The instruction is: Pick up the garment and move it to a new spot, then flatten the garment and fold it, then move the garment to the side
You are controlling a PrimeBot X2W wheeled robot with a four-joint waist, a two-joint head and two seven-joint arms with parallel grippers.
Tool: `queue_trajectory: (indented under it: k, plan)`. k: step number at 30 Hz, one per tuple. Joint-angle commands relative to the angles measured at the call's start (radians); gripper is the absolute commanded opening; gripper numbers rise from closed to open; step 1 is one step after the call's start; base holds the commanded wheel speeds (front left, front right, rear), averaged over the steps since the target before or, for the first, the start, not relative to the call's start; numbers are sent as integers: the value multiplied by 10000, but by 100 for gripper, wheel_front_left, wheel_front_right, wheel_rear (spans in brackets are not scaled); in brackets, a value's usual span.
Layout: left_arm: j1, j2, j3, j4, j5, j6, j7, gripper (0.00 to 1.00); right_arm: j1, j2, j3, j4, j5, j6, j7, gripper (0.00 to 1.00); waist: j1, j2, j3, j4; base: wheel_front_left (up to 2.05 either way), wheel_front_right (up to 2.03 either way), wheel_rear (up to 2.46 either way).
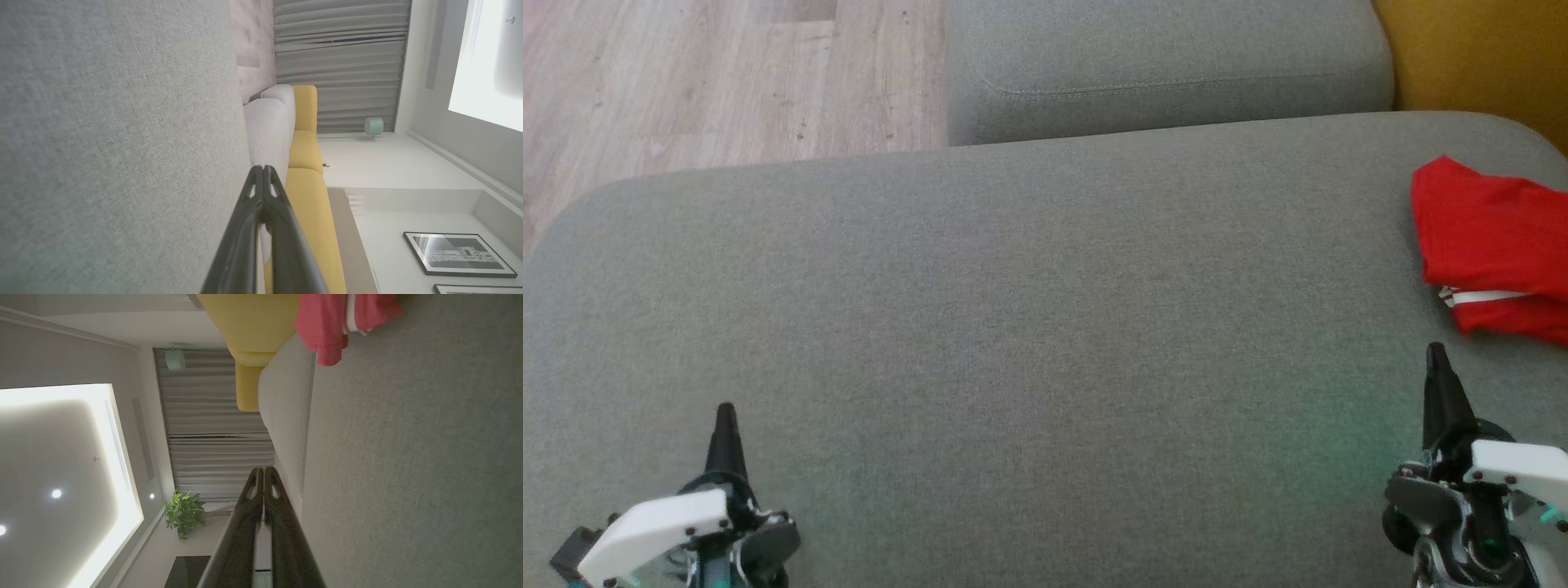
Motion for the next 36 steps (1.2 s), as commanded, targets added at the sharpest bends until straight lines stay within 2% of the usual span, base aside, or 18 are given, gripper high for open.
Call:
queue_trajectory:
  k: [1, 36]
  plan:
    - [-590, 95, 458, -258, -247, -115, 92, 0, -543, -233, 175, -305, 270, -7, 118, 0, 0, 0, 7, -9, 0, 0, 0]
    - [-647, -10, 665, -234, -336, -150, 260, 0, -602, -156, 45, -293, 384, -7, 257, 0, 0, 0, 20, -26, 0, 0, 0]
